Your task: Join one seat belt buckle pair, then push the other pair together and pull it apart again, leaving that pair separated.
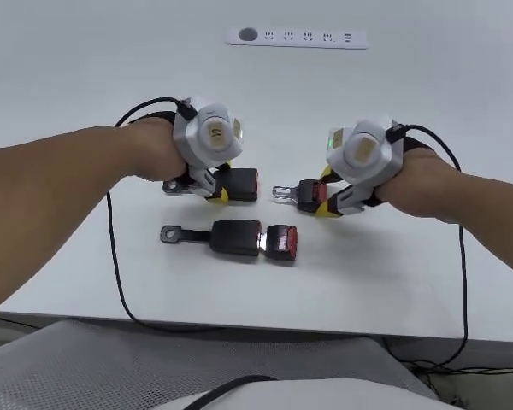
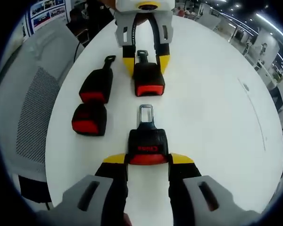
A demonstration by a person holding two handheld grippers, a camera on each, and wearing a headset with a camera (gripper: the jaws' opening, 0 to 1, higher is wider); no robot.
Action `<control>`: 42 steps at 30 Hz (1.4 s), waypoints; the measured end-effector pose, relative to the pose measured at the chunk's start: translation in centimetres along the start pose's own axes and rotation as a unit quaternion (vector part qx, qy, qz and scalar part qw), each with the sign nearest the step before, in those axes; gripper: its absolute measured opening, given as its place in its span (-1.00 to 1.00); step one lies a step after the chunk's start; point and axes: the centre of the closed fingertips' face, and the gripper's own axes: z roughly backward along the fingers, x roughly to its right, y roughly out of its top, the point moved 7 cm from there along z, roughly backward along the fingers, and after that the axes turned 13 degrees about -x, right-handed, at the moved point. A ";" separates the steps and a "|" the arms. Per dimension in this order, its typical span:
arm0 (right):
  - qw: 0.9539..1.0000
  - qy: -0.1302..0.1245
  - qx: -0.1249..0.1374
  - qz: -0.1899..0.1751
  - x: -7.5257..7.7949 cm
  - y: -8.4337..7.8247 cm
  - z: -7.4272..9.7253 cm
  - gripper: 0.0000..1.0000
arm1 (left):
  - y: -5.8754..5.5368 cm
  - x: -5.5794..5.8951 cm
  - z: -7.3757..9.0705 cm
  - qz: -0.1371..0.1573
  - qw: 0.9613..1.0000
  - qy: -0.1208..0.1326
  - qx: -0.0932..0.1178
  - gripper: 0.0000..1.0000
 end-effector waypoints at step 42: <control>0.999 0.000 0.029 0.023 0.7 3.4 -0.7 -0.42 | 0.0 -0.5 -0.2 -0.023 1.000 -0.007 0.004 -0.38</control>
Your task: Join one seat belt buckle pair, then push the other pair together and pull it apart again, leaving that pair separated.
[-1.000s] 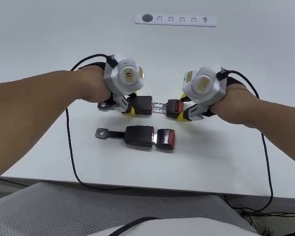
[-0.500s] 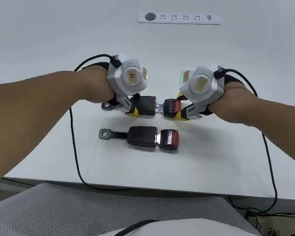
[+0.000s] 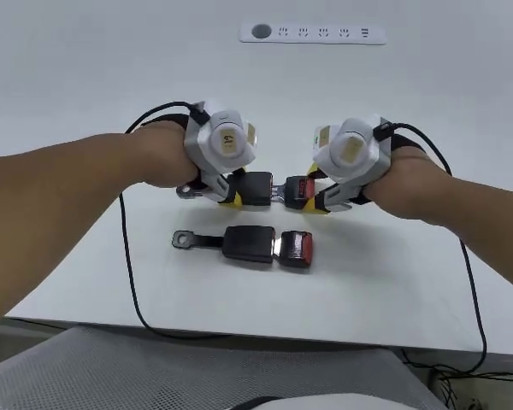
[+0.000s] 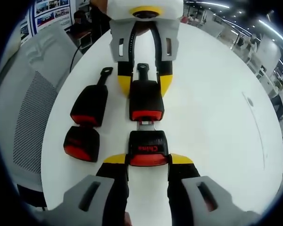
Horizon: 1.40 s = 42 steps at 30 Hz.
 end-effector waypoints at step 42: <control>1.000 0.005 -0.012 0.006 0.5 -0.4 -0.1 -0.41 | 0.1 0.3 0.1 0.013 1.000 -0.004 0.002 -0.38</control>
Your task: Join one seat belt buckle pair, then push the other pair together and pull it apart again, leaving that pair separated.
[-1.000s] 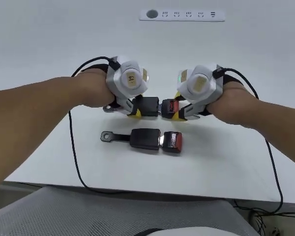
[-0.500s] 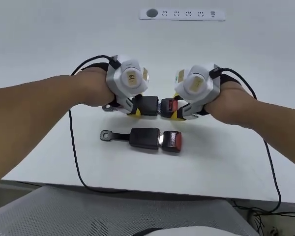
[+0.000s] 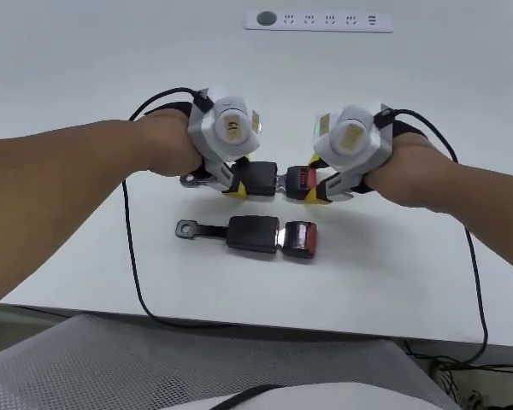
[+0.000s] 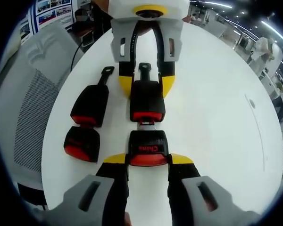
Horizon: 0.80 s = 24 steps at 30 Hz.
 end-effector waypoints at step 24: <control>1.000 -0.006 -0.014 -0.007 -0.6 -4.0 1.2 -0.40 | 0.3 0.1 -0.1 -0.003 1.000 -0.005 -0.008 -0.37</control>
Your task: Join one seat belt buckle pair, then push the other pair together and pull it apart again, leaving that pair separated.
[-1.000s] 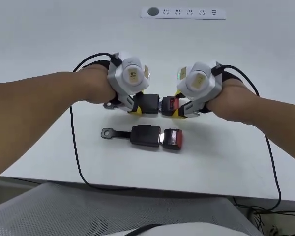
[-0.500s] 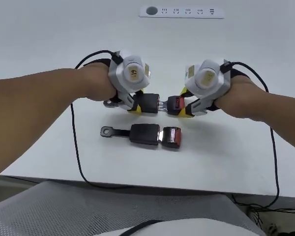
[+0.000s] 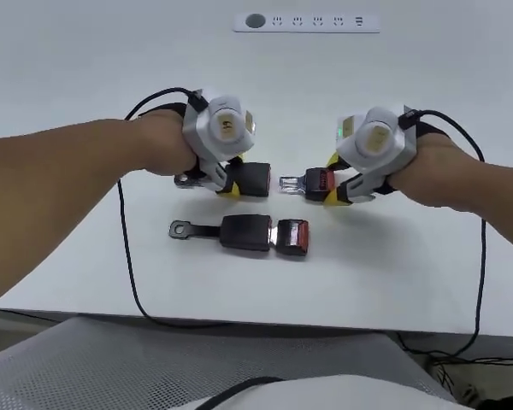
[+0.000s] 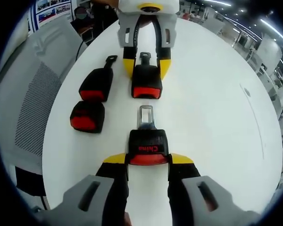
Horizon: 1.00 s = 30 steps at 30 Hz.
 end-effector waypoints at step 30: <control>0.997 0.004 -0.080 -0.012 0.4 -10.6 3.1 -0.37 | 0.1 0.1 0.2 0.026 1.000 -0.006 0.005 -0.36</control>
